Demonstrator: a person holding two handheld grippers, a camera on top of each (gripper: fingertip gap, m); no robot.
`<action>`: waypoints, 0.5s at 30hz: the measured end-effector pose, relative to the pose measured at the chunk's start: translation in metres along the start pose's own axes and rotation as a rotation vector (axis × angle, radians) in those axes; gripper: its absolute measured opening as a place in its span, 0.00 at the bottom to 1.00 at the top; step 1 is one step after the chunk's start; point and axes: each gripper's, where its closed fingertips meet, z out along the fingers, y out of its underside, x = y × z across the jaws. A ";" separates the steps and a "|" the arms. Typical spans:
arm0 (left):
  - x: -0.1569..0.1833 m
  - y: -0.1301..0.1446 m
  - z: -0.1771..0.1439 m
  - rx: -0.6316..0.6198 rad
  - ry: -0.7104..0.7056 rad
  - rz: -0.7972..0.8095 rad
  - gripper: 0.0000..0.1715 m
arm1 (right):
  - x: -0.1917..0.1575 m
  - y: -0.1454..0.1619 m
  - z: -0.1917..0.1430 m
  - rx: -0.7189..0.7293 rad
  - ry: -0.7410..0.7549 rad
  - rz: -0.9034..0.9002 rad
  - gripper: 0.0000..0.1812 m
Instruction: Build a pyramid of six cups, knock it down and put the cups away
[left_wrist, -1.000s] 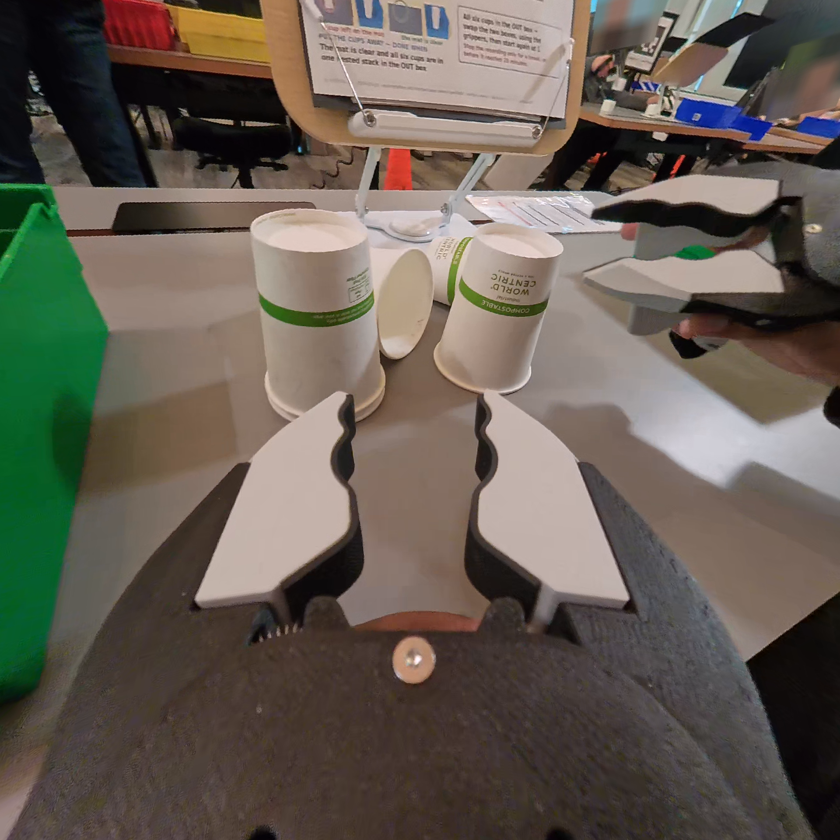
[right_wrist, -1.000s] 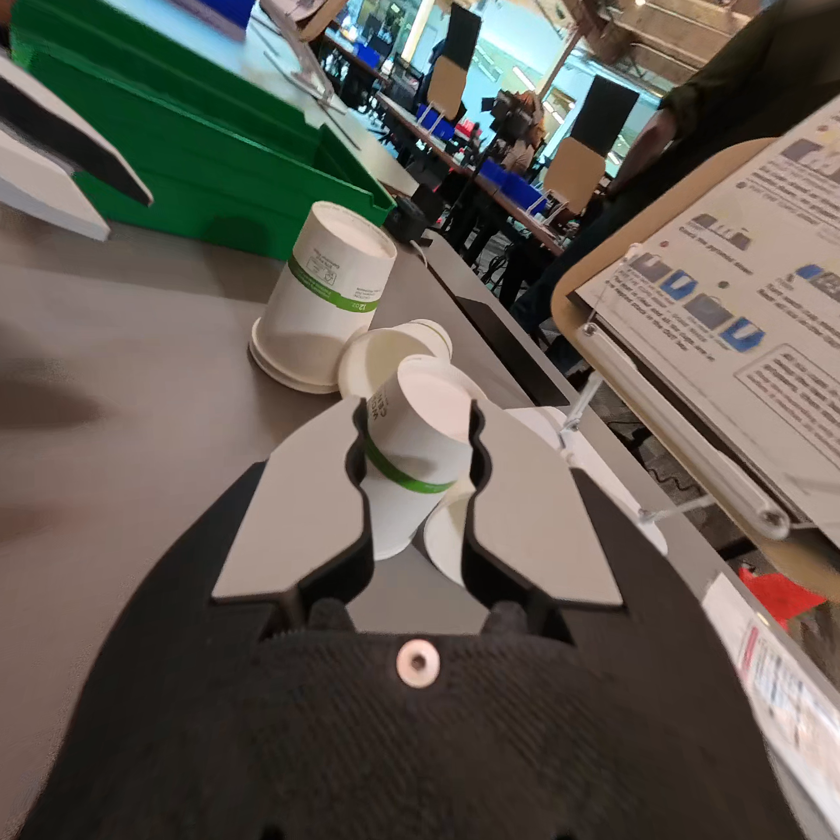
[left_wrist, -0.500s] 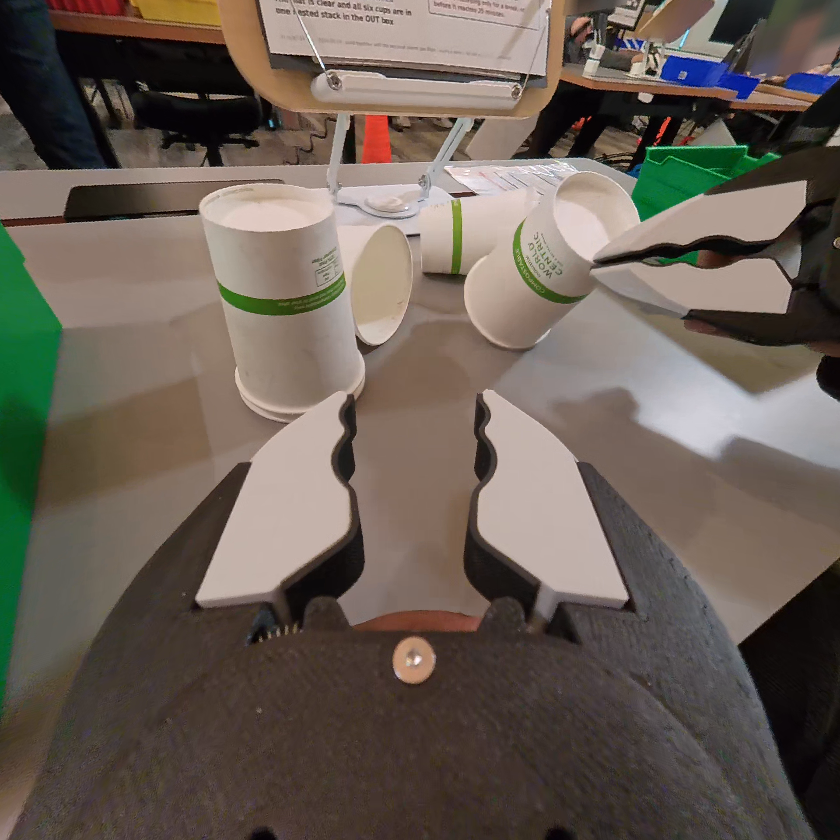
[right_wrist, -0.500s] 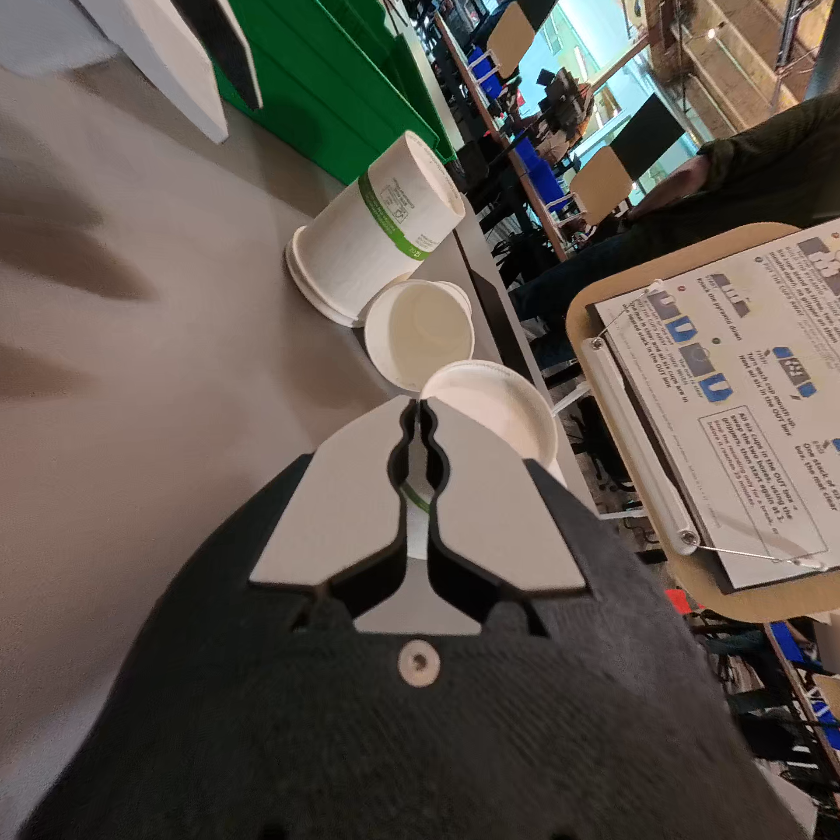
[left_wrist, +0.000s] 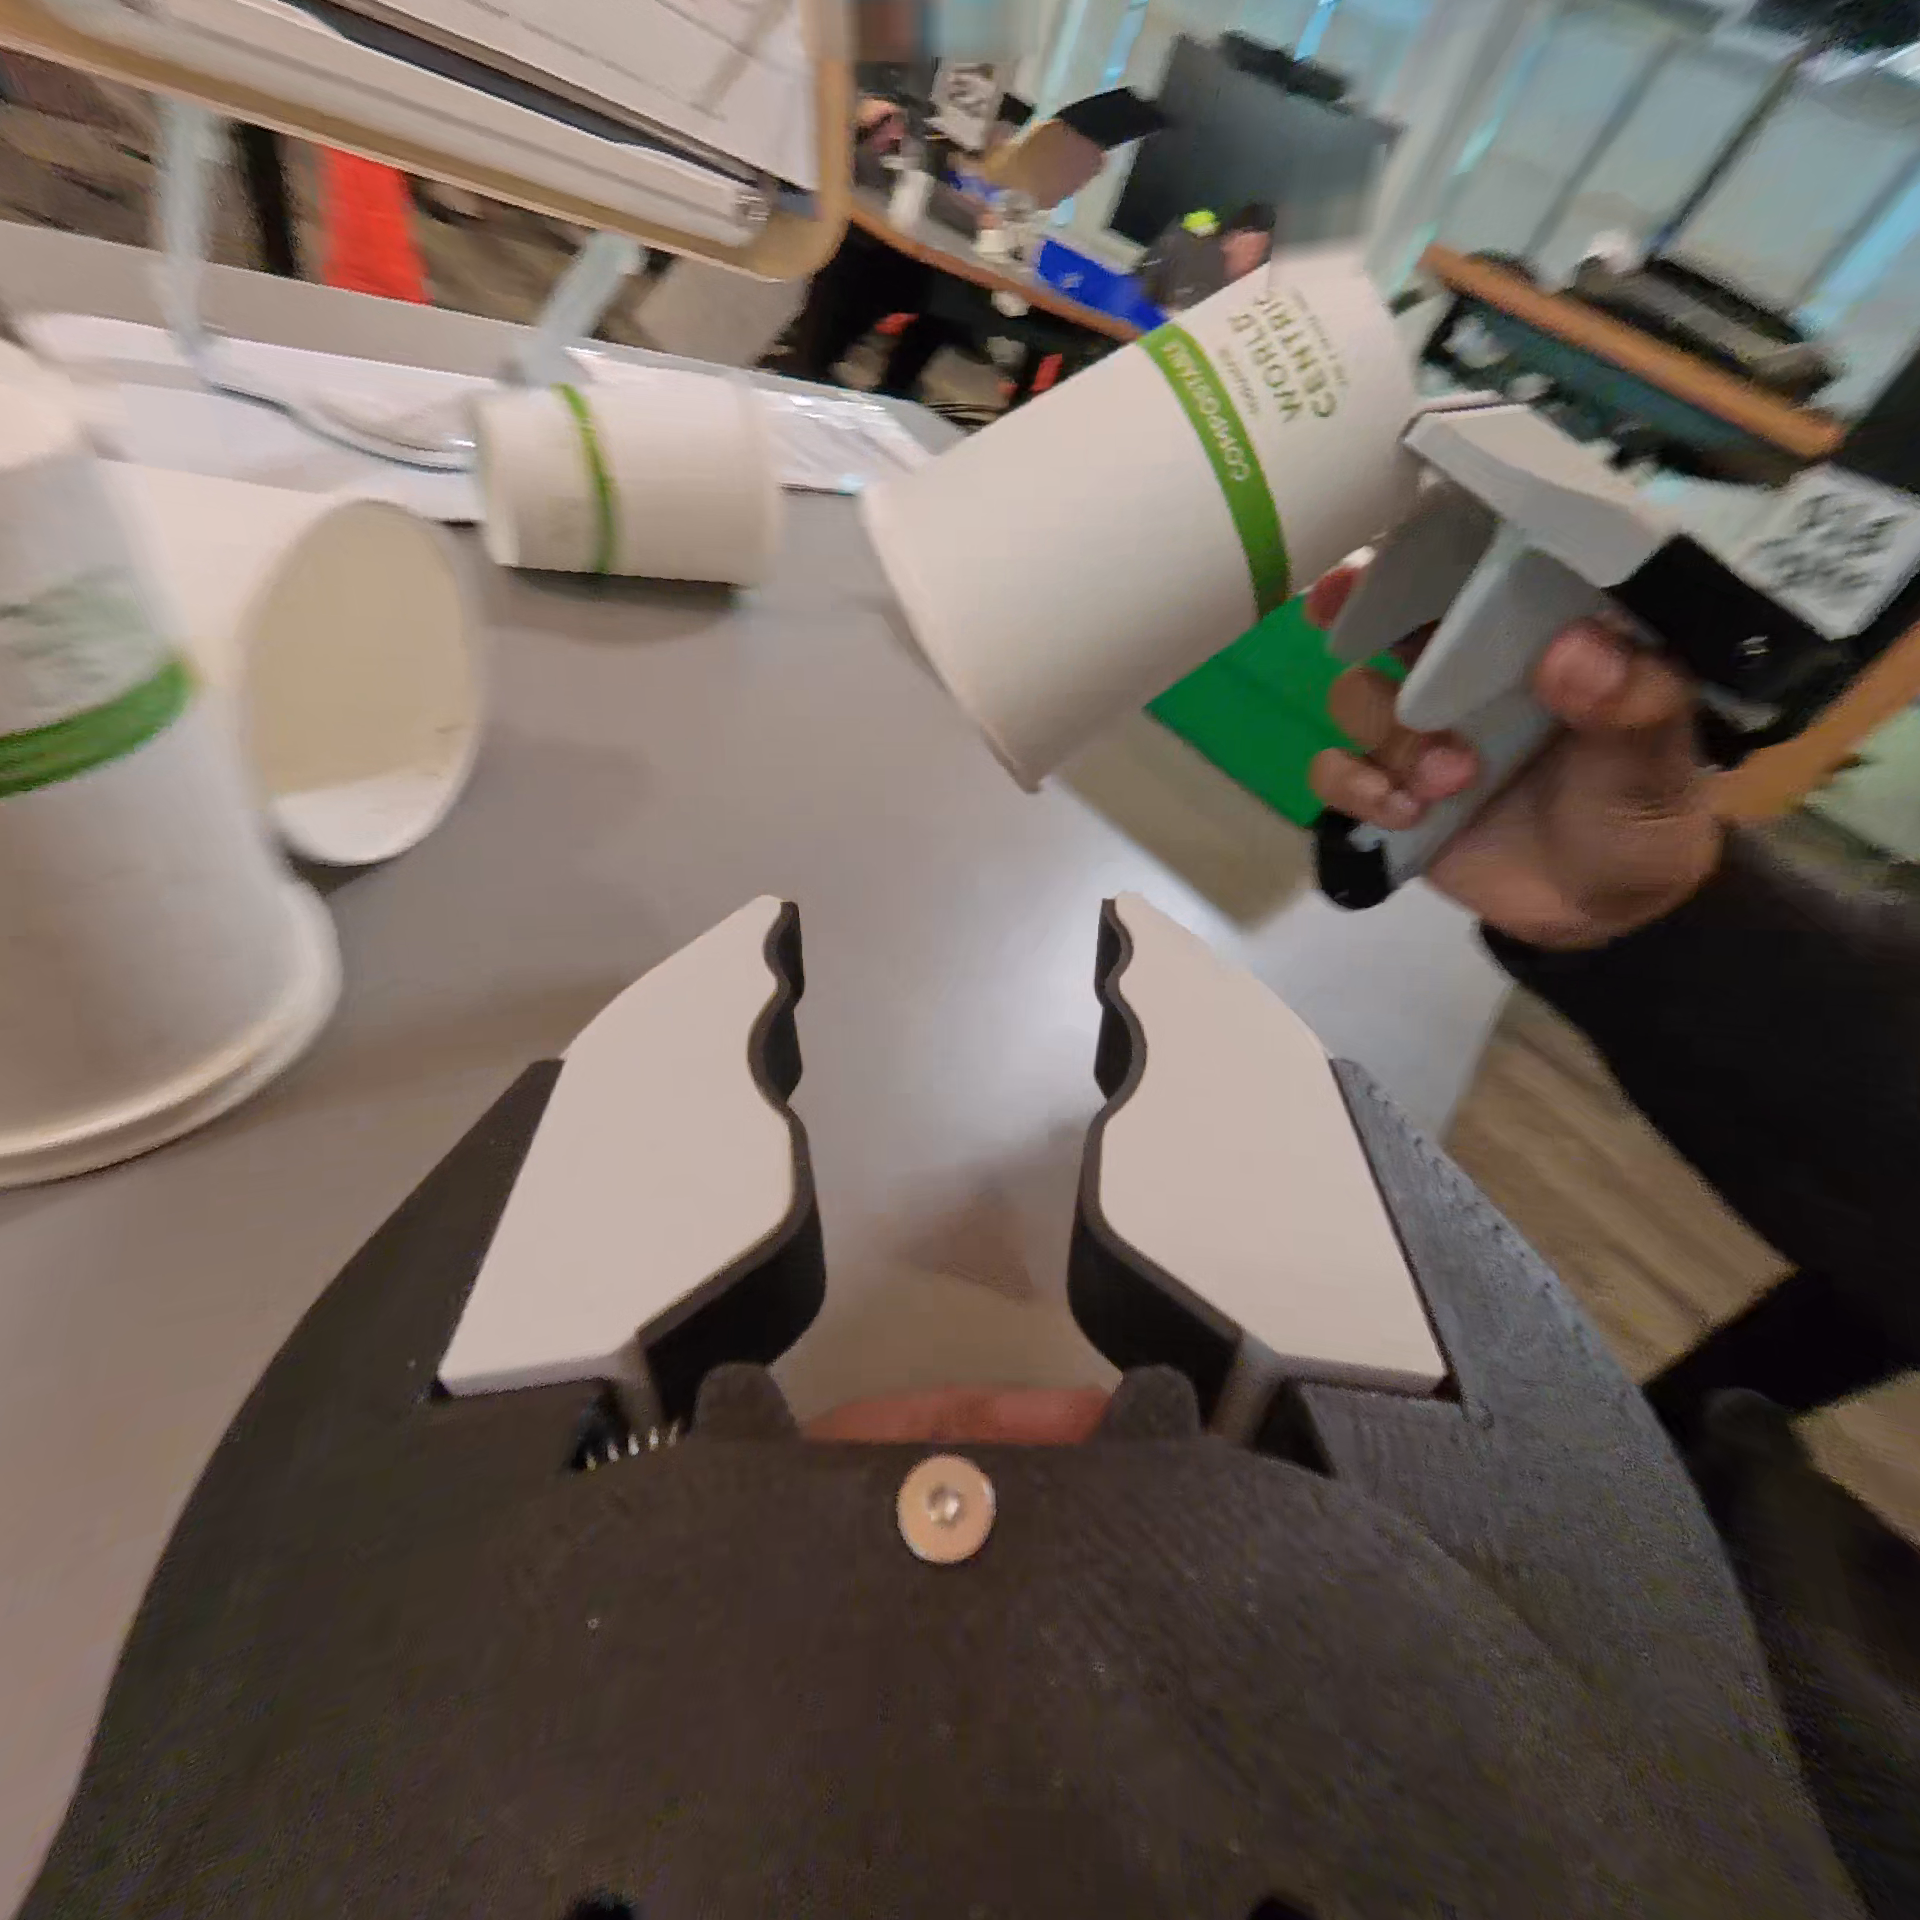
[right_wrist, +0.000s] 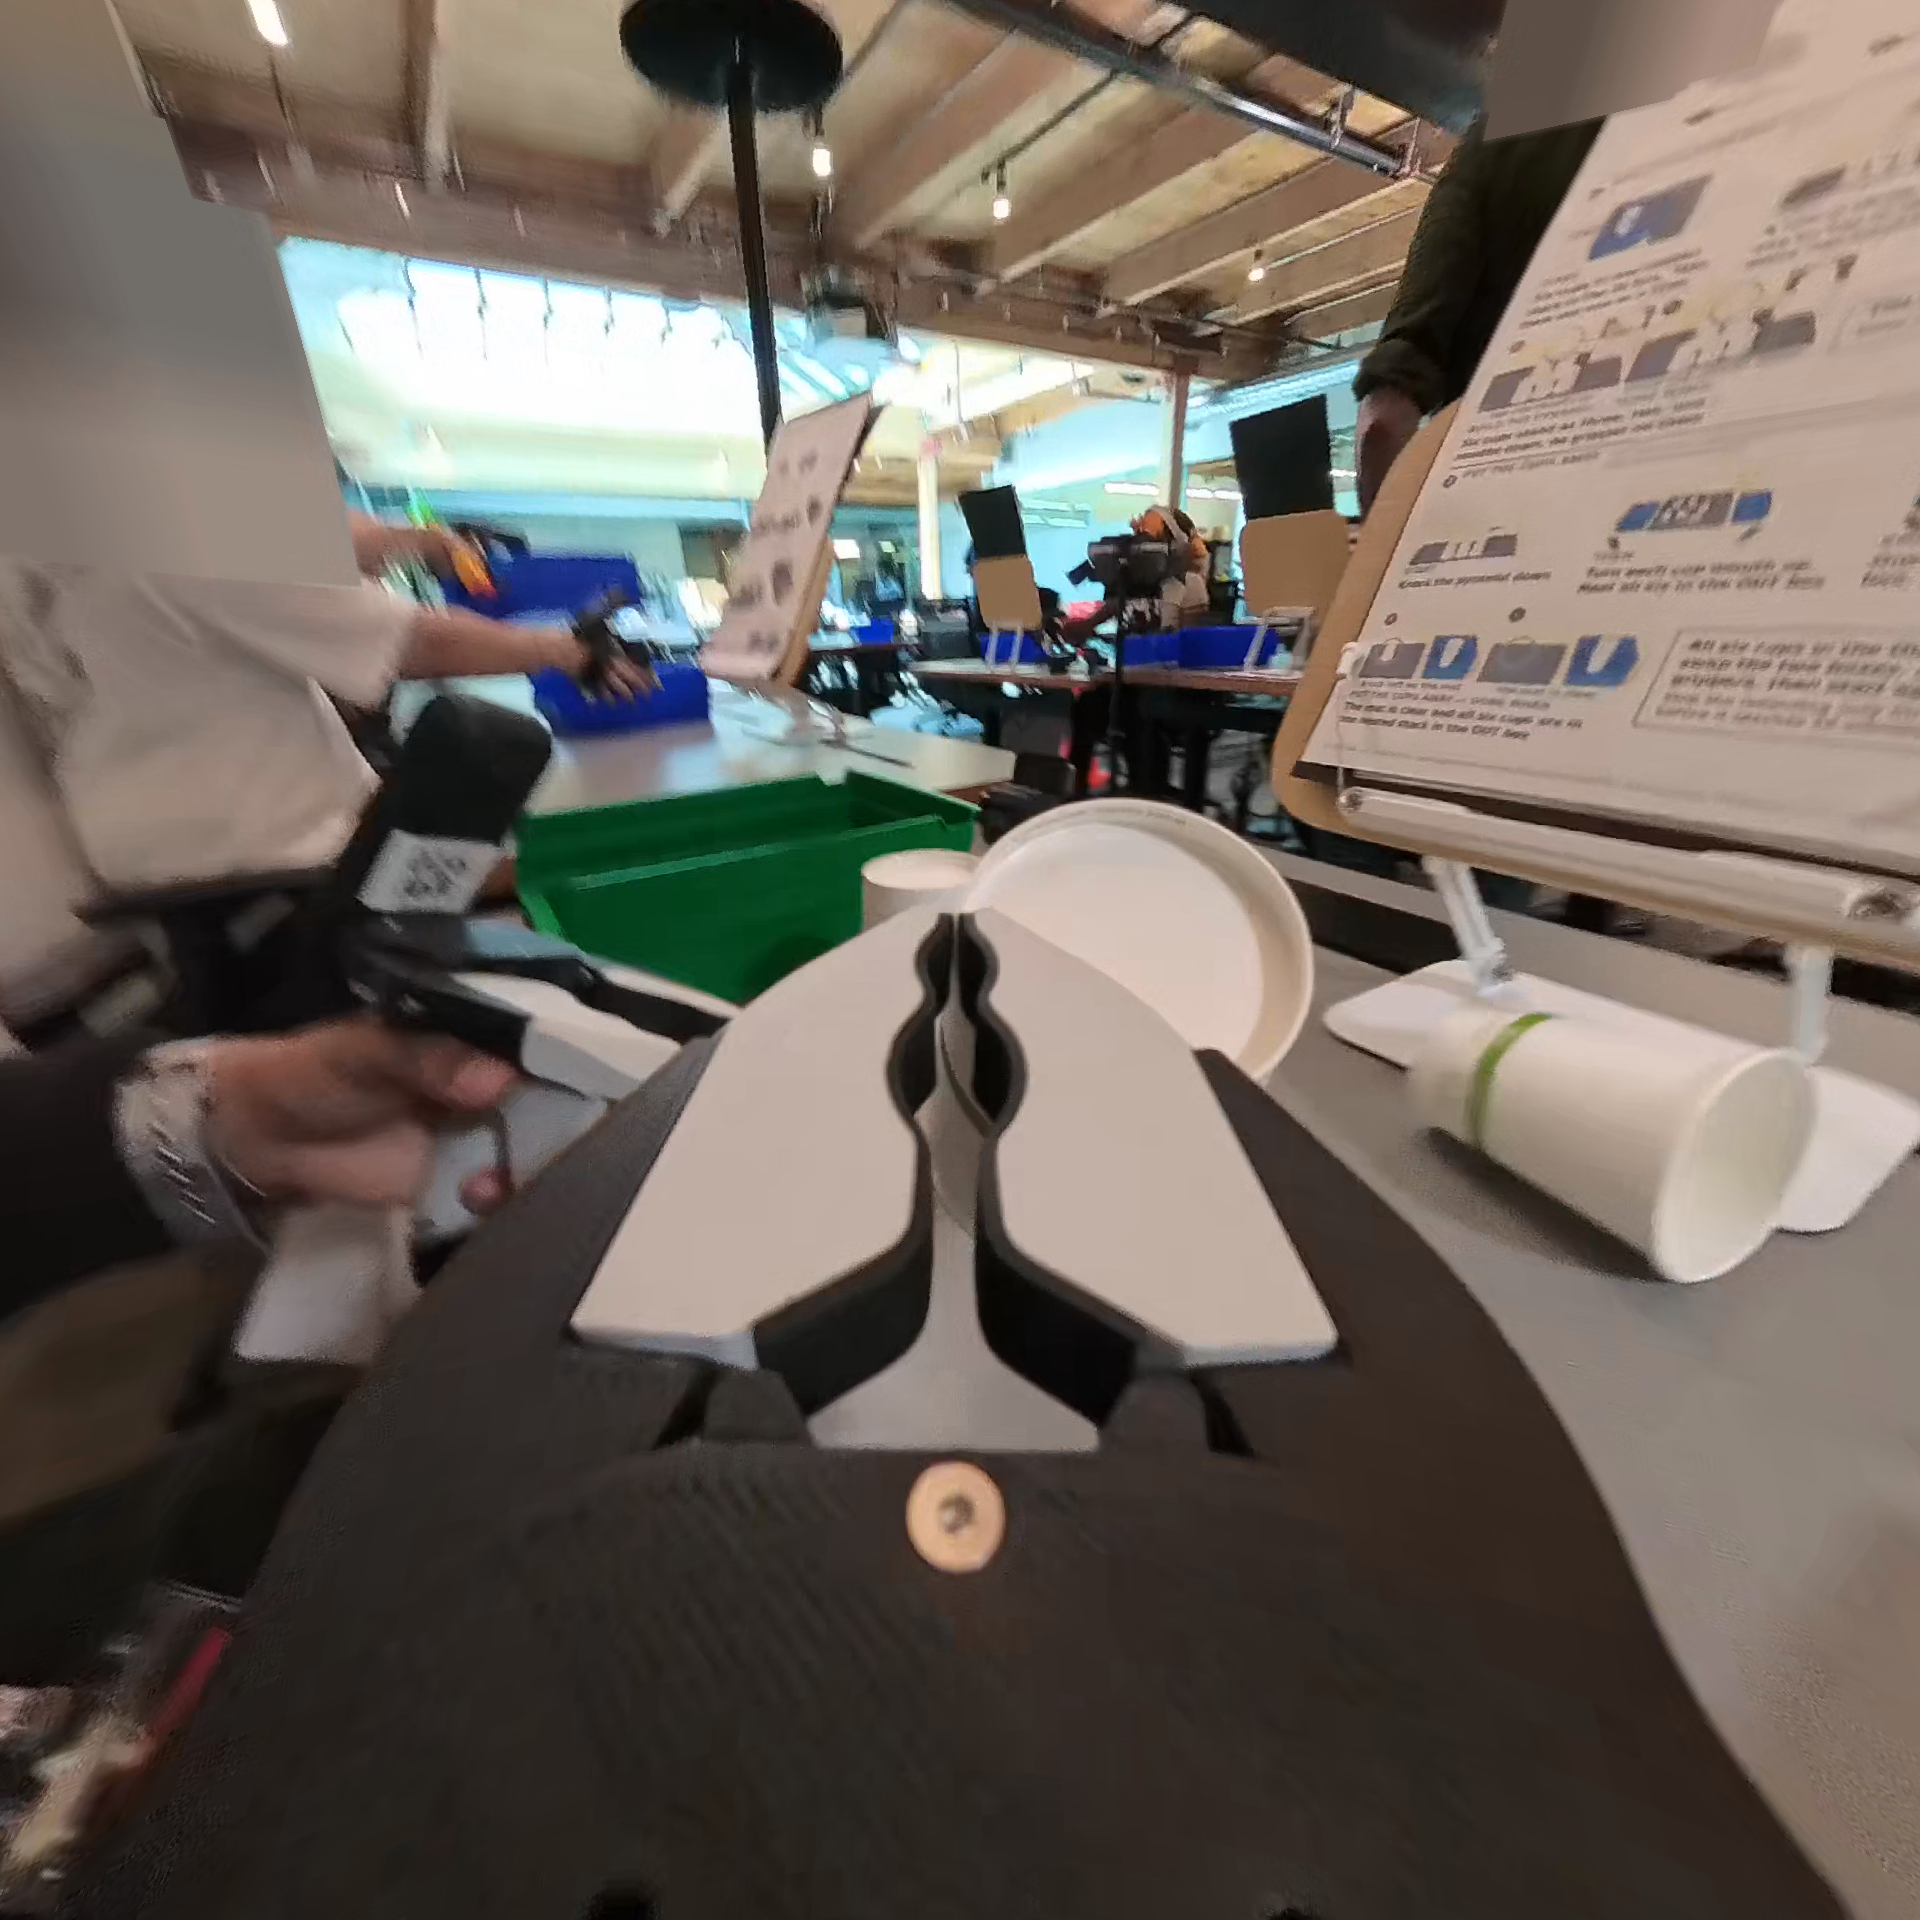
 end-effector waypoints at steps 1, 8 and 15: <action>0.009 0.000 0.005 0.004 0.052 -0.028 0.32 | 0.000 -0.003 -0.004 0.026 -0.012 0.055 0.01; 0.053 0.000 0.032 0.009 0.260 -0.161 0.30 | -0.017 -0.001 -0.010 0.084 -0.089 0.221 0.01; 0.049 -0.010 0.029 0.053 0.286 -0.182 0.09 | -0.009 0.013 -0.011 0.039 -0.057 0.238 0.01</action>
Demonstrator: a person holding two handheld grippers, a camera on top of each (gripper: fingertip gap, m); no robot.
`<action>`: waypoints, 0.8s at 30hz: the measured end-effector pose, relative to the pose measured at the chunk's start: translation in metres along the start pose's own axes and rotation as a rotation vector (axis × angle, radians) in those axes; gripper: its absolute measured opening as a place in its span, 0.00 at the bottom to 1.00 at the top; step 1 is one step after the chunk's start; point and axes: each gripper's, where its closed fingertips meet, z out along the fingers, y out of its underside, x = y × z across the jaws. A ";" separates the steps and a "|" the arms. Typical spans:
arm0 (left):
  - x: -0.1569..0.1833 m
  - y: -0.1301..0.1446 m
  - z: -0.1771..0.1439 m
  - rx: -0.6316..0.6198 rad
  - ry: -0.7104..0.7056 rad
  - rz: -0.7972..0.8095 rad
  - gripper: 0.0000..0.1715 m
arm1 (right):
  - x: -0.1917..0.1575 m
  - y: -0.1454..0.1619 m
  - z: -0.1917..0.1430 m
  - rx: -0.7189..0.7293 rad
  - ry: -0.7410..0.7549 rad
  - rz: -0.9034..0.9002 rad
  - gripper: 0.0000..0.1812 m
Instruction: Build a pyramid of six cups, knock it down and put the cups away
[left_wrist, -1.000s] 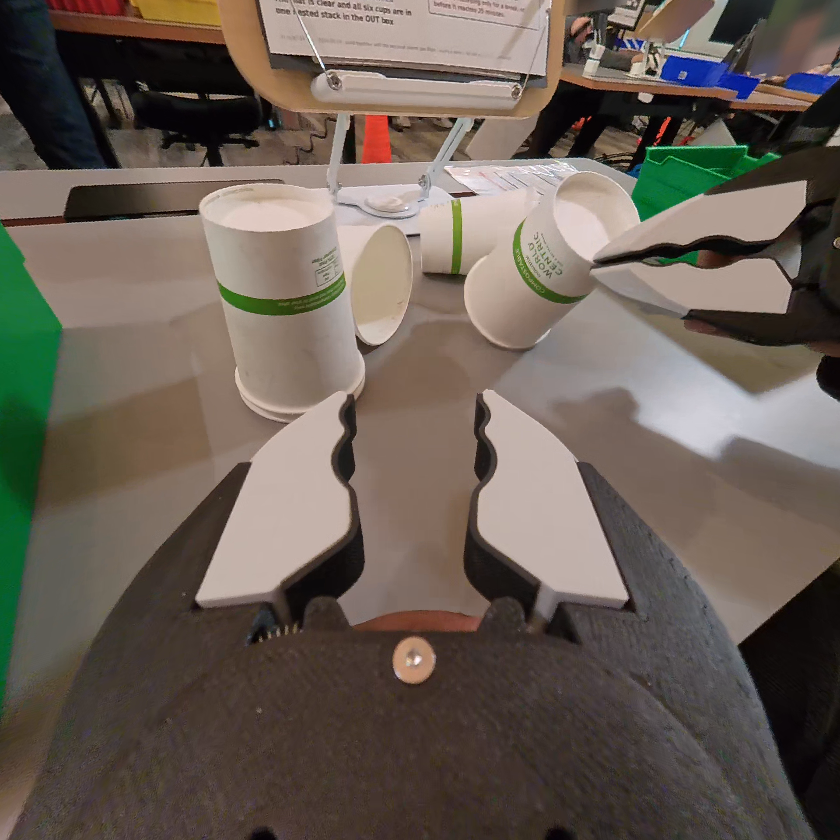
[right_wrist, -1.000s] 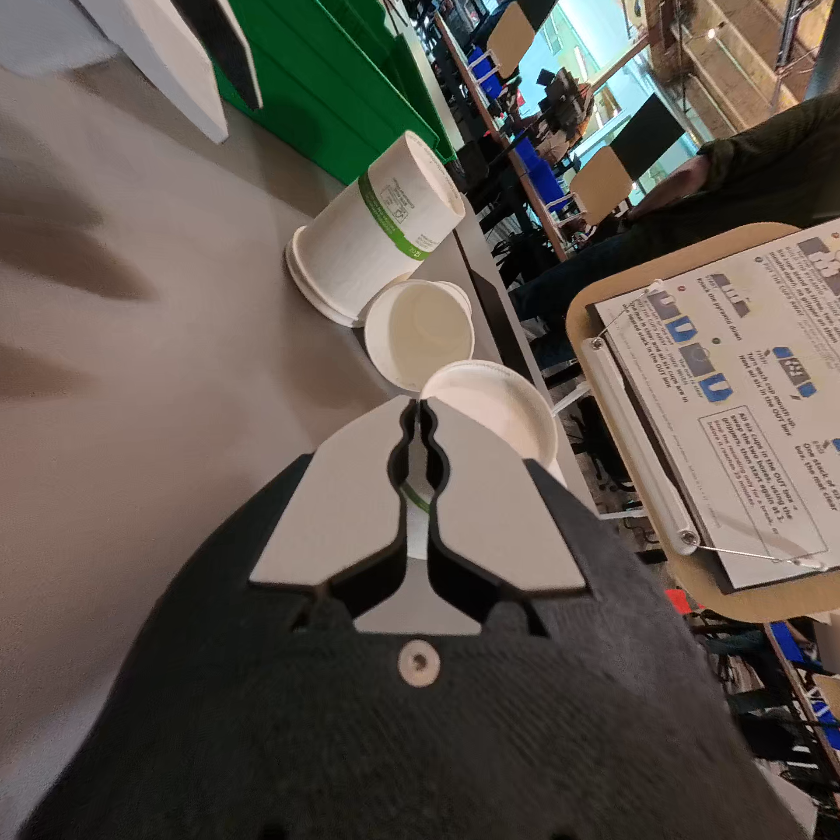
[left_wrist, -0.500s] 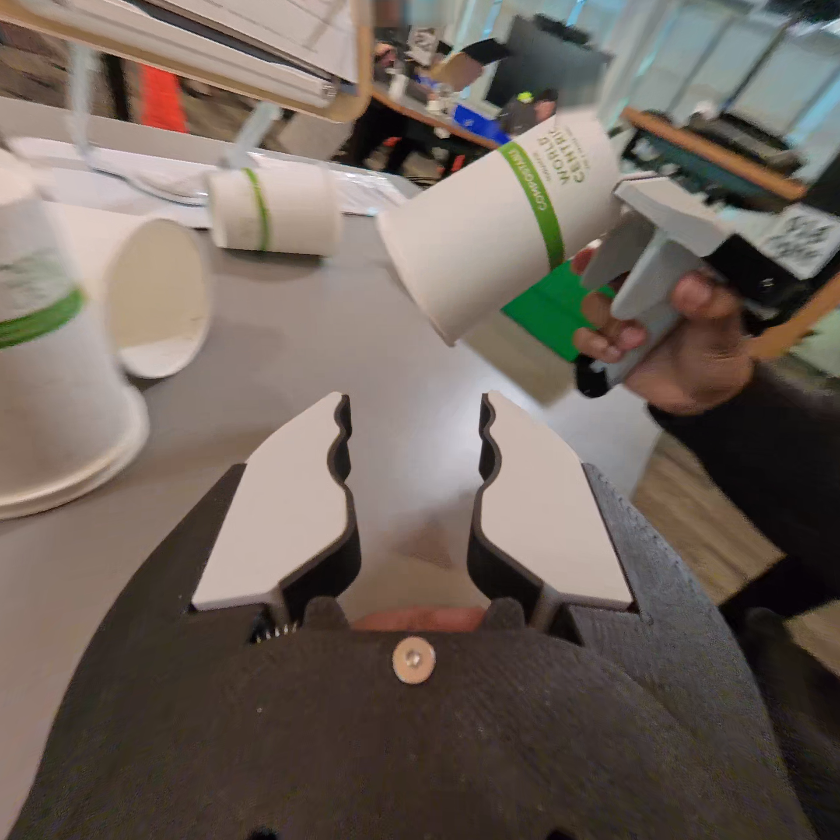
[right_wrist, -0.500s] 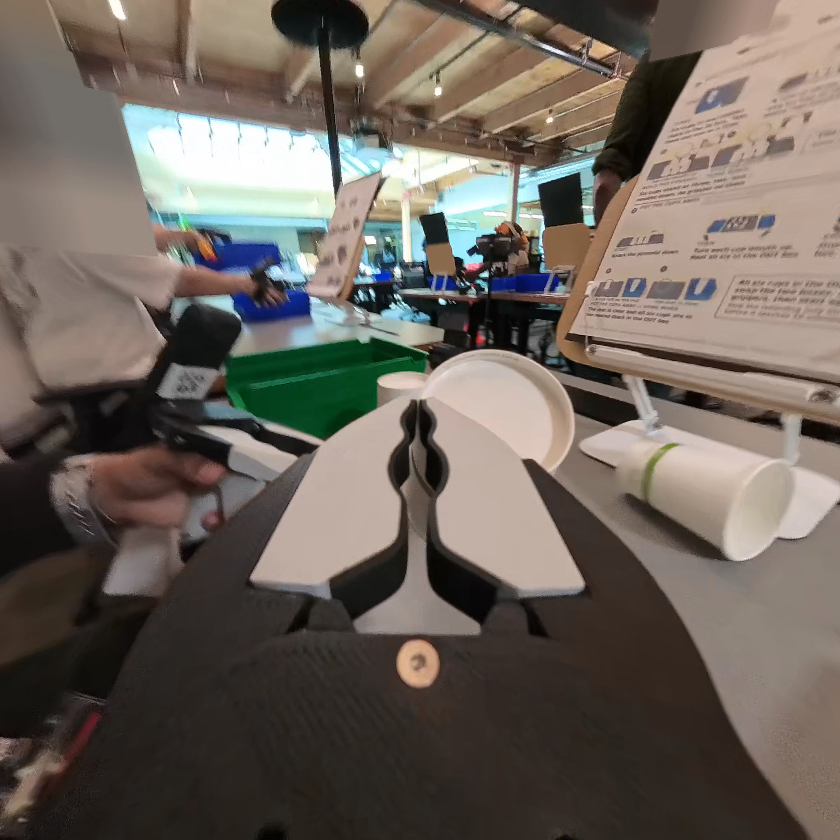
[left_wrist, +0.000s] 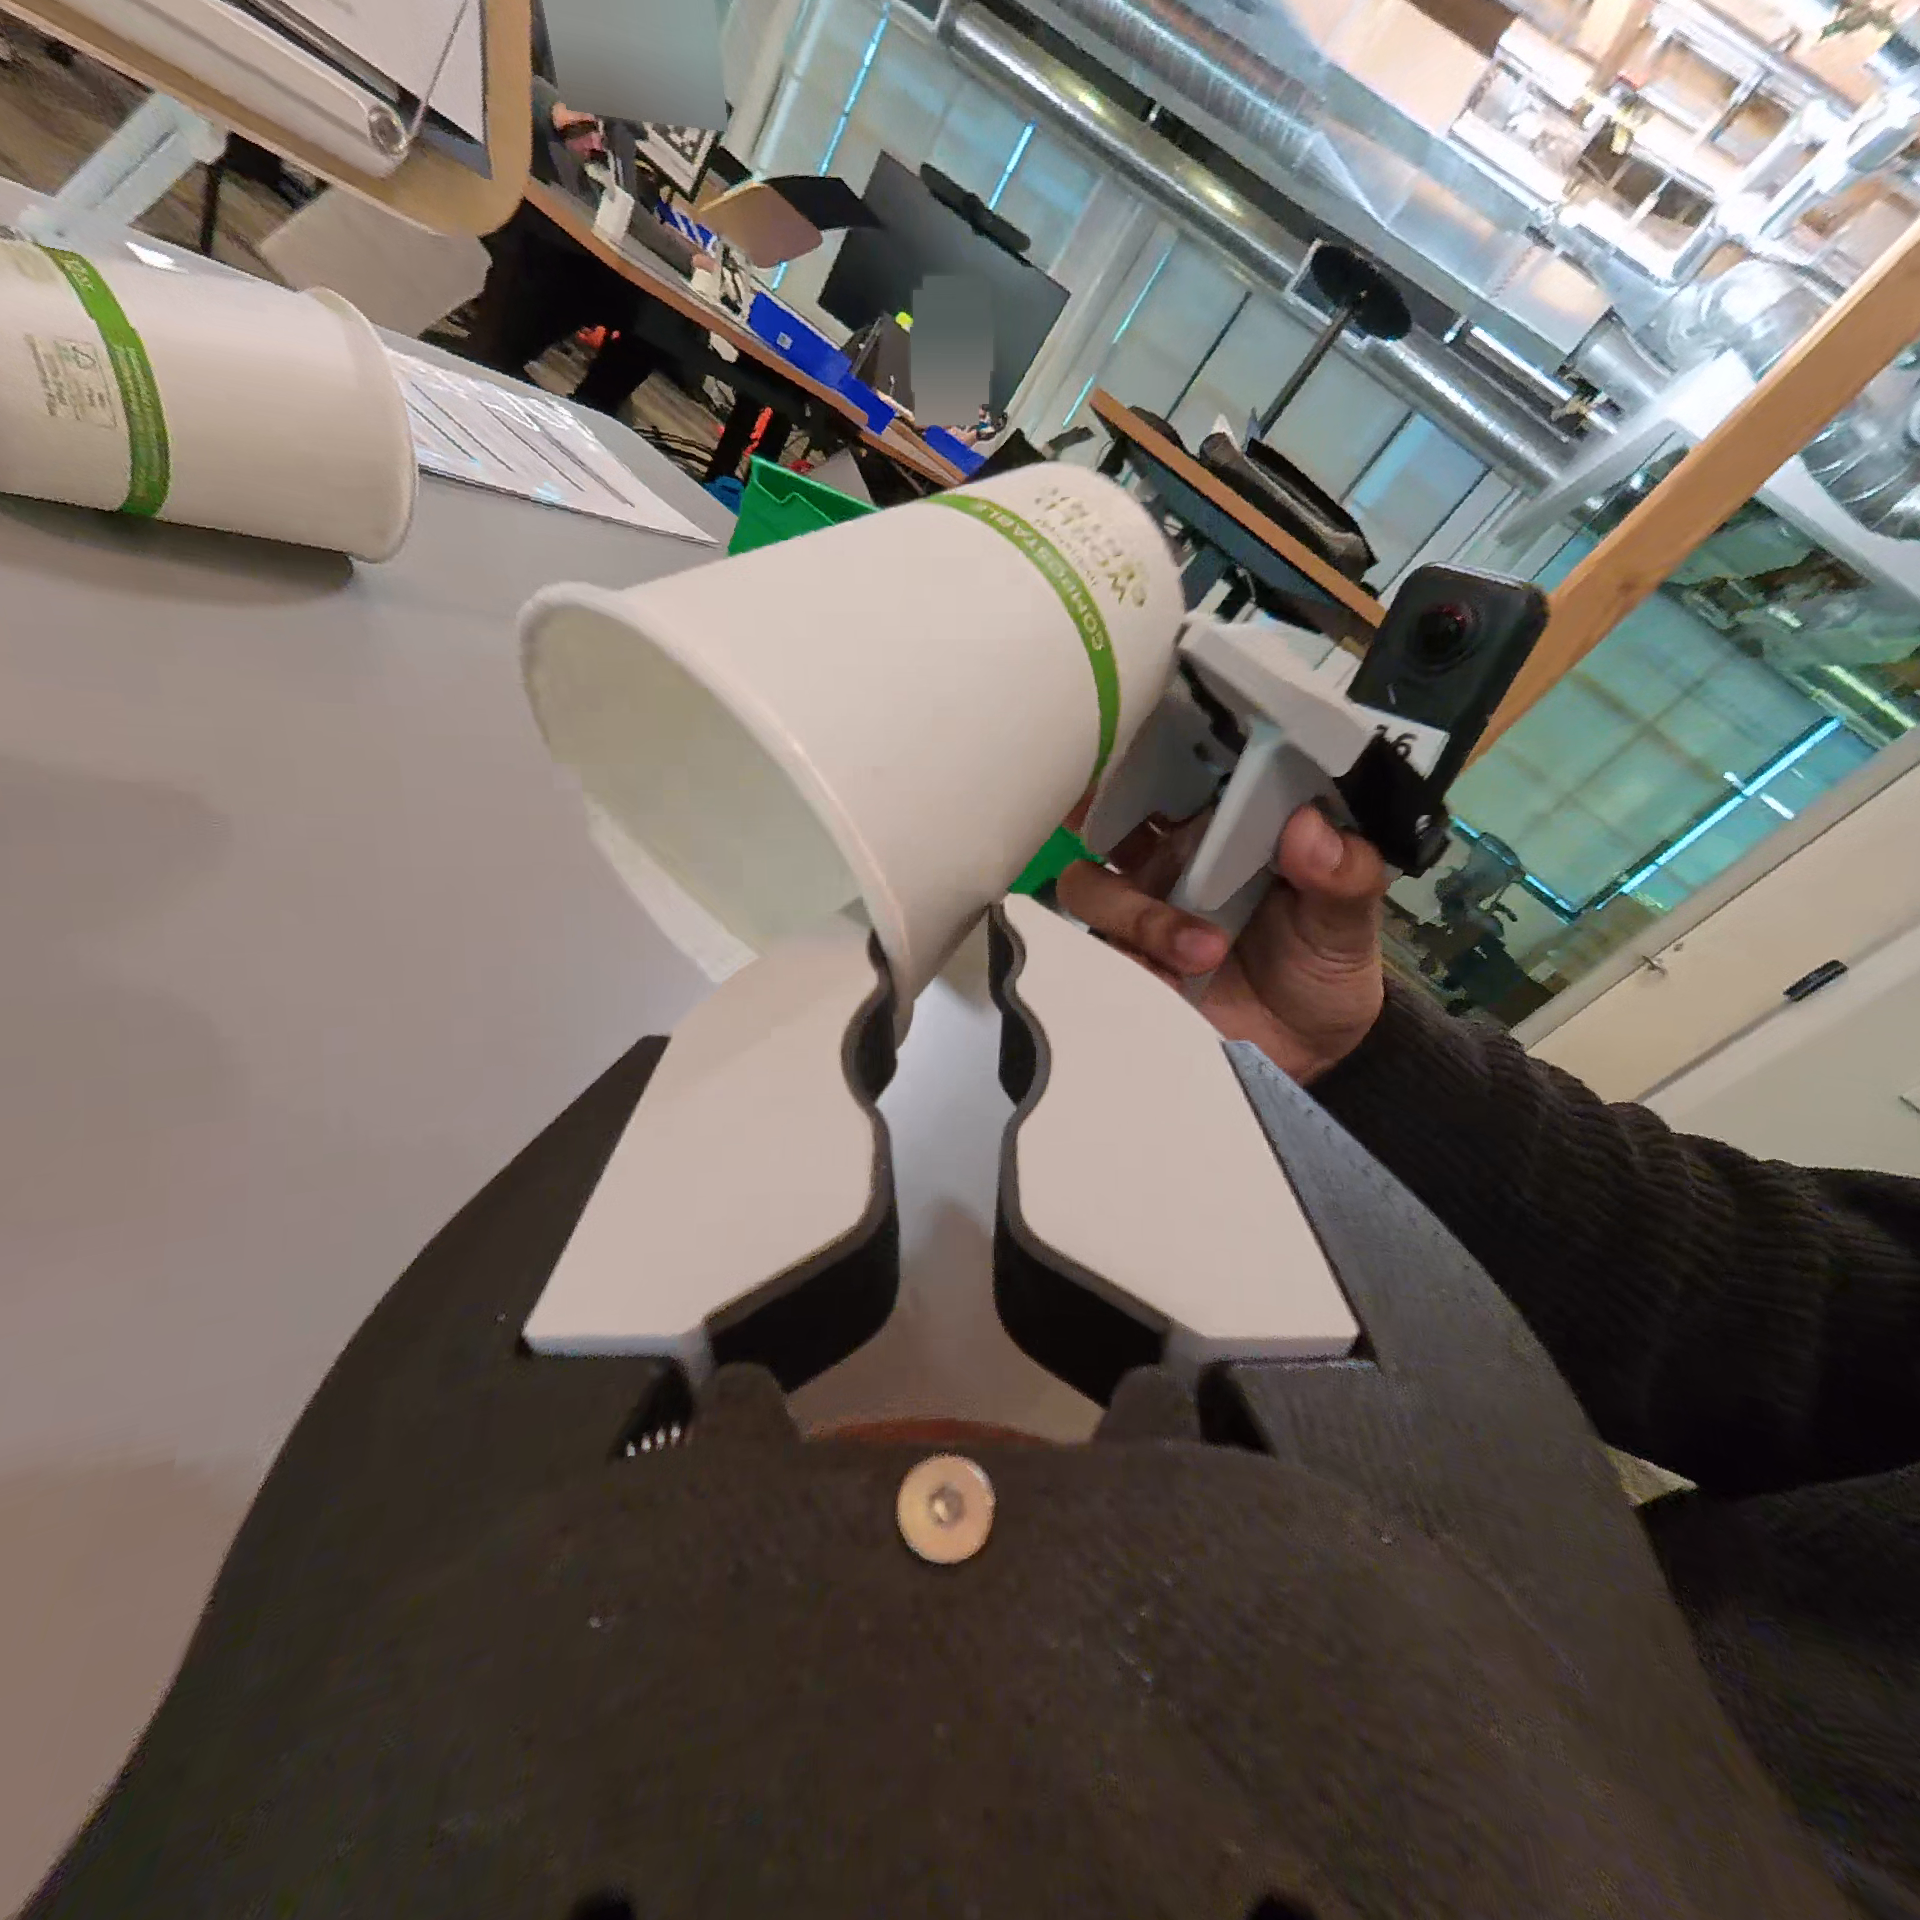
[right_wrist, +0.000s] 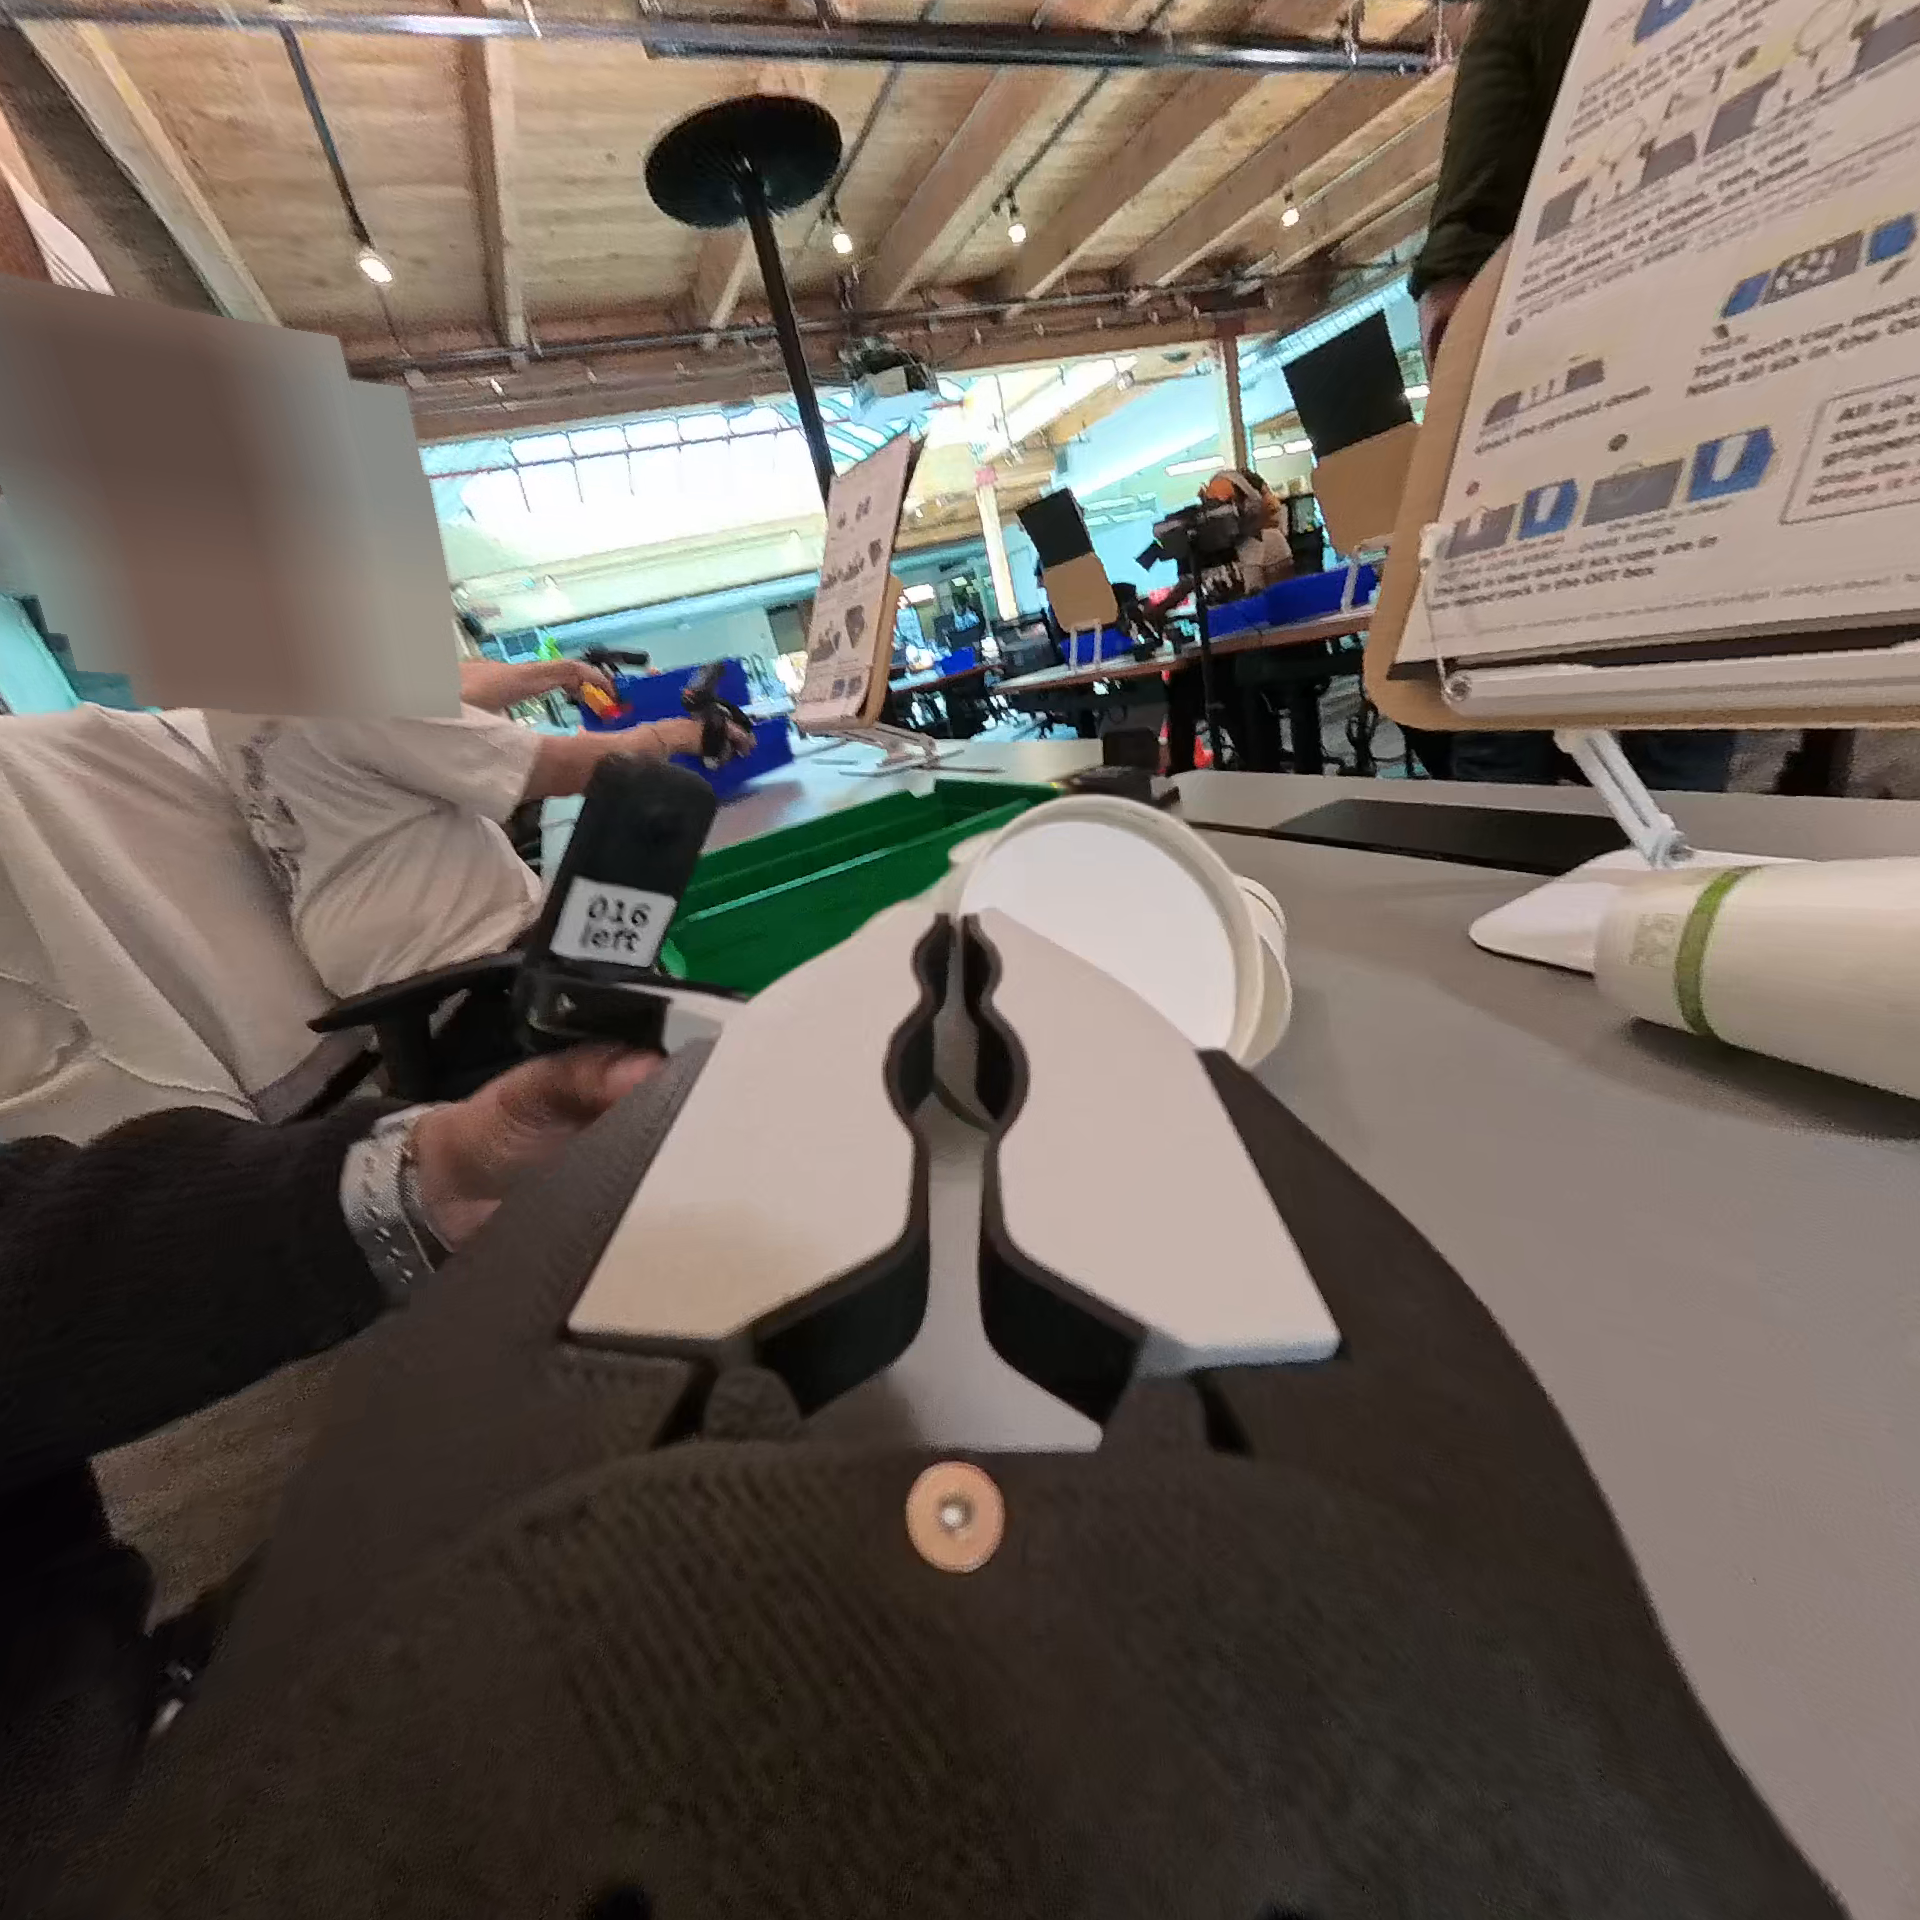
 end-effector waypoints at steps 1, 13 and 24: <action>-0.001 -0.001 -0.002 -0.004 0.005 -0.005 0.07 | 0.004 0.005 0.000 -0.026 0.013 -0.014 0.02; -0.039 -0.007 -0.030 -0.137 -0.276 0.297 0.01 | 0.042 0.049 -0.013 -0.474 0.253 -0.905 0.40; 0.011 0.056 0.004 -0.442 -0.152 0.565 0.01 | 0.000 0.098 0.003 -0.628 0.086 -1.375 0.39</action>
